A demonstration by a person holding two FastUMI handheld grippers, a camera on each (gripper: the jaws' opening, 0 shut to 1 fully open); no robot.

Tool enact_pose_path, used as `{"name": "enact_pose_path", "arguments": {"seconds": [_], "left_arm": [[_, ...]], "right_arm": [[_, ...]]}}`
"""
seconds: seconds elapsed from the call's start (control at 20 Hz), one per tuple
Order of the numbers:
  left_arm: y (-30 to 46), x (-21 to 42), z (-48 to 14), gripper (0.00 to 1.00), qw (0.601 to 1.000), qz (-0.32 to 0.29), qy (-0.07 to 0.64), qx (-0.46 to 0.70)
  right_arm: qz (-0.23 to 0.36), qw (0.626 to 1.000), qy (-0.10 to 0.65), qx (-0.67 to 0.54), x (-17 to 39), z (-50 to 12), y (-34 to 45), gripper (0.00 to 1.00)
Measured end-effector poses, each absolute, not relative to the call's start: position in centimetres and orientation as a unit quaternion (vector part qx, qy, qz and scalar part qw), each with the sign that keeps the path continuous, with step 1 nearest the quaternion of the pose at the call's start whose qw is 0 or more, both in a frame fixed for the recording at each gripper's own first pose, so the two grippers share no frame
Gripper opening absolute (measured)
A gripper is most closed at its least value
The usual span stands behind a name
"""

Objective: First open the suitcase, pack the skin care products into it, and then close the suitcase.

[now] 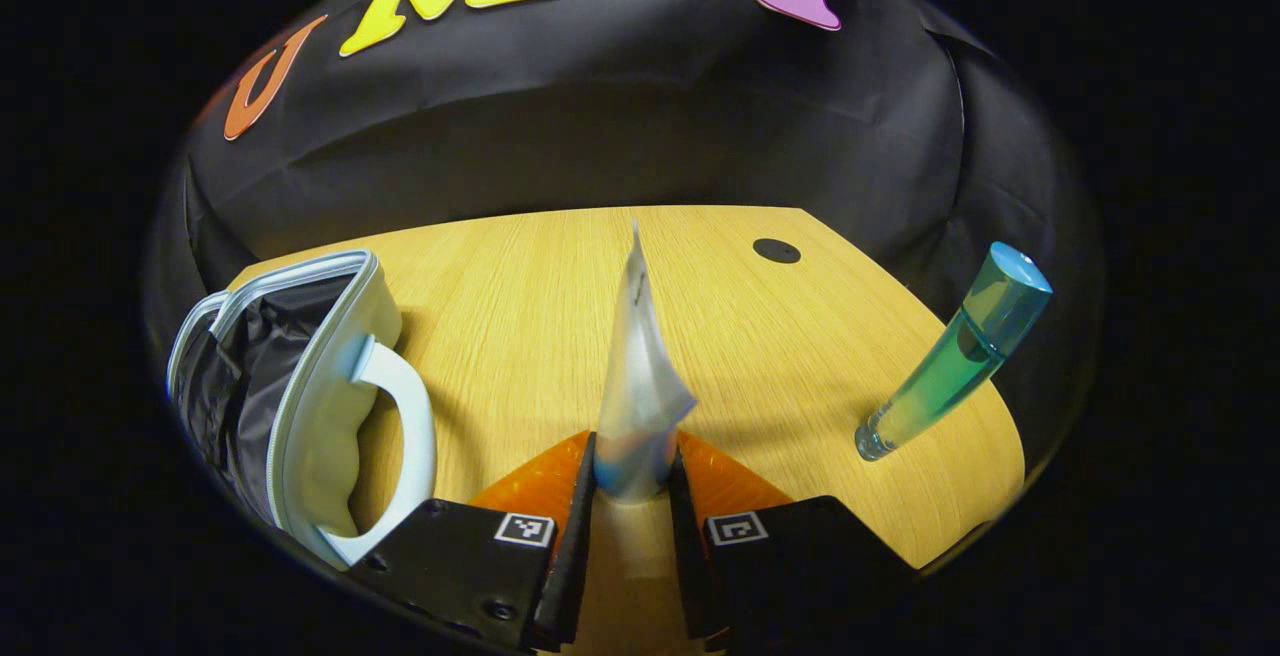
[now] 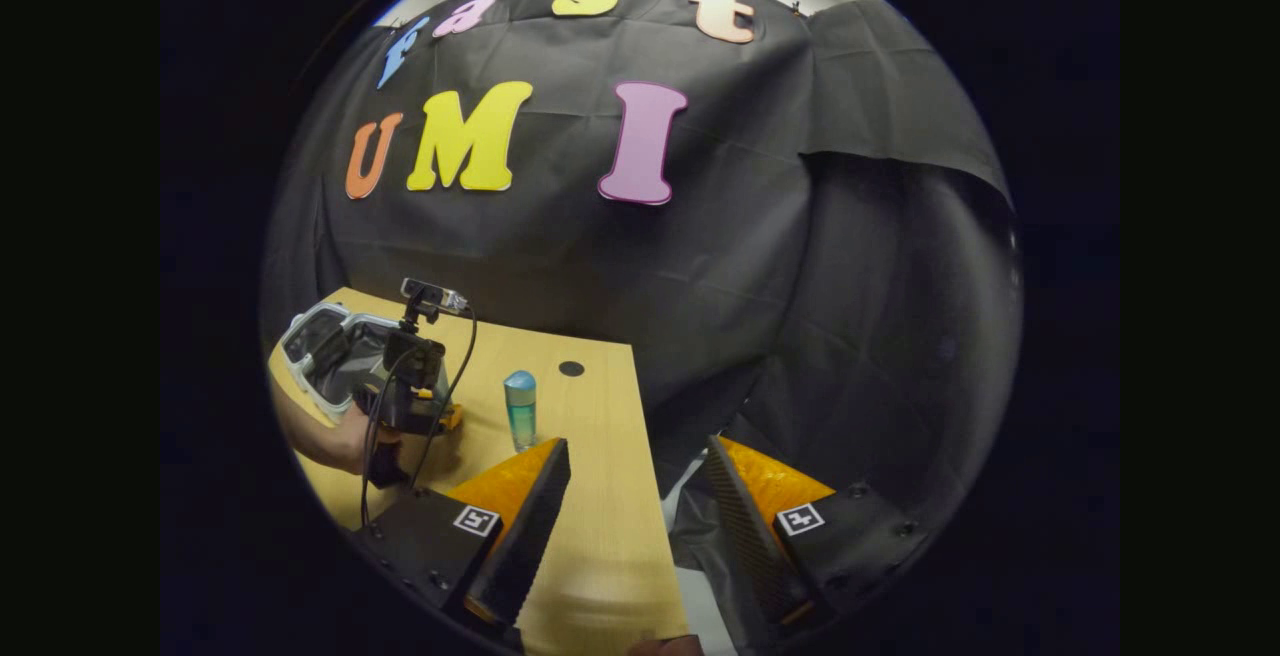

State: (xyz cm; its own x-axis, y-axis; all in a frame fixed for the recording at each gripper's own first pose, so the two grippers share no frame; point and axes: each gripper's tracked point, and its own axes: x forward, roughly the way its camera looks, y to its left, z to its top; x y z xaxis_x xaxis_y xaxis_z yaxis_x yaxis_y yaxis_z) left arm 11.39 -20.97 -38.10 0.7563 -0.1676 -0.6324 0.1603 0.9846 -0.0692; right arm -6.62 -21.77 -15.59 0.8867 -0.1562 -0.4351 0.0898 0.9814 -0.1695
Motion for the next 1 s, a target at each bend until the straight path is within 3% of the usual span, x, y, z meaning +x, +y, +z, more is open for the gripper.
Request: {"name": "enact_pose_path", "arguments": {"seconds": [0.3, 0.45, 0.5, 0.55, 0.6, 1.0], "left_arm": [[-21.3, 9.4, -34.5, 0.35, 0.936, -0.121, 0.329, -0.040], [-21.1, 6.8, -30.8, 0.41, 0.932, -0.145, 0.325, -0.068], [-20.6, 5.7, -29.7, 0.33, 0.931, -0.145, 0.326, -0.080], [-20.1, 4.5, -28.6, 0.41, 0.929, -0.143, 0.329, -0.092], [-19.1, 3.1, -27.8, 0.33, 0.927, -0.135, 0.335, -0.099], [-11.1, -4.0, -22.6, 0.33, 0.930, -0.074, 0.343, -0.111]], "right_arm": [[-0.018, 0.963, 0.270, -0.017, -5.4, -20.9, -18.6, 0.82], [0.008, 0.958, 0.286, 0.007, -3.0, -25.1, -15.8, 0.84], [0.018, 0.957, 0.289, 0.007, -1.9, -26.4, -15.0, 0.84], [0.022, 0.956, 0.292, 0.011, -0.6, -27.6, -14.4, 0.82], [0.029, 0.955, 0.293, 0.019, 0.4, -28.6, -13.8, 0.82], [0.033, 0.943, 0.328, 0.042, 6.7, -34.5, -10.7, 0.83]]}}
